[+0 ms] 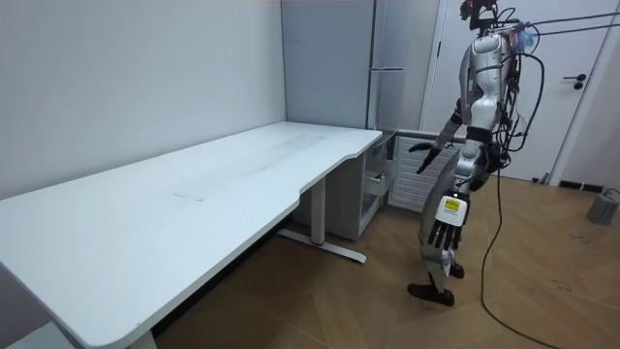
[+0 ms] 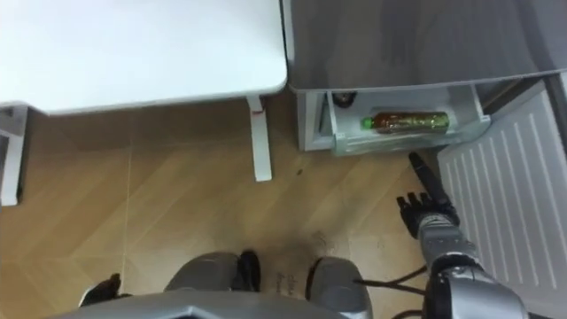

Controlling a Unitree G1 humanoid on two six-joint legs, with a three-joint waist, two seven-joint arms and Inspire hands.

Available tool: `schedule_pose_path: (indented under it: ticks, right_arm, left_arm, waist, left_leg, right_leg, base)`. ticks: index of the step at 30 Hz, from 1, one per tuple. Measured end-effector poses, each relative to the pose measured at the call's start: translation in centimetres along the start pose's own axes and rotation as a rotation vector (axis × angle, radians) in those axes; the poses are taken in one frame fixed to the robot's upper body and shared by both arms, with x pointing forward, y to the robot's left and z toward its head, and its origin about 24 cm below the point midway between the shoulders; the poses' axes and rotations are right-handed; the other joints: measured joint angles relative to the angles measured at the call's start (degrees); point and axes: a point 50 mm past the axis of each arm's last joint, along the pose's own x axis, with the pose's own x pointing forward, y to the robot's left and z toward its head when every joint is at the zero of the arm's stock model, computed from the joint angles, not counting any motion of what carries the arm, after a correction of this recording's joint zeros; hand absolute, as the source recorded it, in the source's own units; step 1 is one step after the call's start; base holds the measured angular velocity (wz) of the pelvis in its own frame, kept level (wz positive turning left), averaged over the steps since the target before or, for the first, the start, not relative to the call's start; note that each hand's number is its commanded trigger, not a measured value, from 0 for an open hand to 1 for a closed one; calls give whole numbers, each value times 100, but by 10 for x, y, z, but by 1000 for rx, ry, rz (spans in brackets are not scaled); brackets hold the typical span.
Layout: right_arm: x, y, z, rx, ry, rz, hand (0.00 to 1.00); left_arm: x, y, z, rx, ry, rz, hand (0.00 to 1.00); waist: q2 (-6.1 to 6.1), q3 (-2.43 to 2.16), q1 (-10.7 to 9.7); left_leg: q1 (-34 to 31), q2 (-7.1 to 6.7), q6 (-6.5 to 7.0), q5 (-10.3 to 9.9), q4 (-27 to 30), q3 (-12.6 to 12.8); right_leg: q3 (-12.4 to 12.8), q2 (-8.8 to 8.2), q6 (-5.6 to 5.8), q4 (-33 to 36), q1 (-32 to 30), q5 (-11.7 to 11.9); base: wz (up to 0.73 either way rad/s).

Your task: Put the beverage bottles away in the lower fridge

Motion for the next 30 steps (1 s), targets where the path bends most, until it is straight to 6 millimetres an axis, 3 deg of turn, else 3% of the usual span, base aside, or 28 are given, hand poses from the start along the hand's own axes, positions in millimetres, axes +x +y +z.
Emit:
schedule_pose_path:
  ticks: [8, 16, 21, 26, 30]
  right_arm:
    - [2, 22, 11, 57, -59, 56, 0]
    - [2, 44, 19, 78, -76, 170, 0]
    - [1, 57, 29, 48, -100, 224, 0]
    - [0, 72, 34, -3, -108, 275, 0]
    - [-1, 91, 35, -63, -106, 317, 0]
  left_arm:
    - [2, 5, 20, 15, -46, 8, 0]
    - [2, 9, 22, 89, -39, 15, 0]
    - [3, 7, 26, 101, -37, 8, 0]
    - [2, 6, 28, 112, -35, 0, 0]
    - [3, 12, 29, 82, -31, -14, 0]
  waist:
    - [-94, -4, 190]
    - [-216, 15, 239]
    - [-224, 19, 250]
    - [-235, 14, 321]
    - [-274, 9, 391]
  left_leg:
    - [-1163, -25, 0, -372, 1377, 3]
    - [-2190, 112, -45, -809, 2792, -38]
    - [-2988, 158, -63, -1094, 3807, -120]
    - [-3675, 177, -82, -1248, 4509, -189]
    - [-4169, 162, -91, -1246, 4811, -222]
  right_leg:
    - [142, -194, -22, 1680, -1277, -556]
    - [227, -205, -141, 3100, -2267, -1031]
    - [253, -260, -207, 4113, -3016, -1364]
    - [307, -279, -276, 4844, -3713, -1552]
    - [337, -313, -336, 5198, -4217, -1587]
  base:
    - [1]
    - [0]
    - [4]
    - [0]
    - [1]
